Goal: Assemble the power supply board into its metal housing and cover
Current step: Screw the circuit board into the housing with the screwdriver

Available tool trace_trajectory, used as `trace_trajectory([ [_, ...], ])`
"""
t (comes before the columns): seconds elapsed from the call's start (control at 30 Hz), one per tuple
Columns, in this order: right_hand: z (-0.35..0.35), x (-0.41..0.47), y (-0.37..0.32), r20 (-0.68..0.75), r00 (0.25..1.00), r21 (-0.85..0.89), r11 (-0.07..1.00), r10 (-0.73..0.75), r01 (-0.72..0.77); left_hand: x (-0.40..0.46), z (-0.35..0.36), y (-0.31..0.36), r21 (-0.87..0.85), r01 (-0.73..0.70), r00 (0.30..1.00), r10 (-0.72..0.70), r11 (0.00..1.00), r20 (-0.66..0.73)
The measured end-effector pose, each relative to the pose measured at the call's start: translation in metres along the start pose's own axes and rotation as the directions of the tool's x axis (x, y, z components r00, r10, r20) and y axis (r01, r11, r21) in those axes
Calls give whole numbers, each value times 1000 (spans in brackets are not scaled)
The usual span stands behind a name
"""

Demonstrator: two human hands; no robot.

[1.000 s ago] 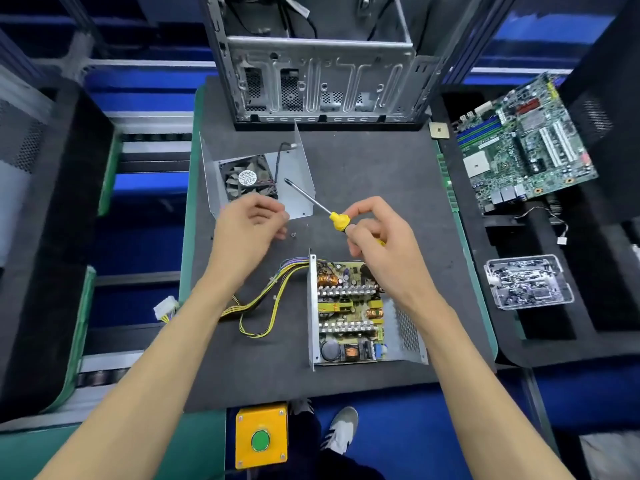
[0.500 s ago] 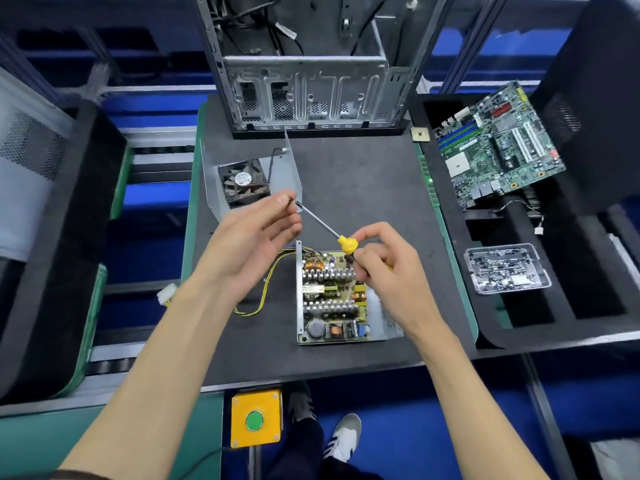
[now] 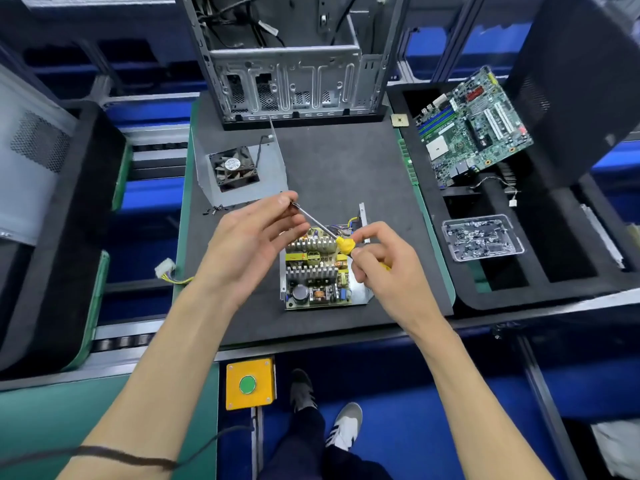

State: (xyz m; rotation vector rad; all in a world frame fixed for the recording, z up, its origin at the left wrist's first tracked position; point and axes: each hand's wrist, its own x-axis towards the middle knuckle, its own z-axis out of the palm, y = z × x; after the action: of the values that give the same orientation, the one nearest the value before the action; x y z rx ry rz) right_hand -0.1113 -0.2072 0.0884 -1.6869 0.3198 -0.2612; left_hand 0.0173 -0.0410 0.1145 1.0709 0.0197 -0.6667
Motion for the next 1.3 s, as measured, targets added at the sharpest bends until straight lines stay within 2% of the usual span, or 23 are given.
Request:
trace_trajectory([
  [0.1,-3,-13,2,-12,1000,-35,999,-9,8,-10,2,-6,134,-85,995,91,987,-39],
  [0.17,-4,-22,1,-22,1000,-15,1000,-6,6,-16,4,-9,150,-95,994,102,984,-38],
  [0.4,-8,-43,-1,-39,999,201,979,14,-6,-30,11,-17,-112,73,995,-79,991,-53],
  [0.63,-17,-55,-8,-100,994,401,916,49,-5,-38,21,-19,-50,70,996,-73,996,-44],
  [0.77,-20,-55,-16,-167,983,551,834,74,31,-44,30,-30,-95,83,993,-90,992,-78],
  [0.9,-22,-51,-19,-296,954,484,867,36,117,-50,36,-48,-199,172,979,-190,965,-77],
  [1.0,-25,-51,-16,-356,935,410,899,3,153,-52,33,-59,-188,222,972,-233,957,-40],
  [1.07,-27,-50,-12,-381,925,372,914,-12,165,-53,30,-64,-83,235,971,-237,969,-21],
  [1.13,-30,-50,-8,-390,920,328,928,-34,174,-53,23,-70,183,151,986,-134,971,-101],
  [1.17,-32,-50,-5,-383,922,292,941,-49,171,-52,18,-73,344,82,988,-33,935,-148],
  [1.23,-34,-50,2,-350,933,165,974,-88,153,-53,6,-80,596,-20,973,153,803,-173],
  [1.3,-33,-50,10,-300,944,3,989,-138,146,-54,-2,-91,758,-52,971,211,650,-114],
])
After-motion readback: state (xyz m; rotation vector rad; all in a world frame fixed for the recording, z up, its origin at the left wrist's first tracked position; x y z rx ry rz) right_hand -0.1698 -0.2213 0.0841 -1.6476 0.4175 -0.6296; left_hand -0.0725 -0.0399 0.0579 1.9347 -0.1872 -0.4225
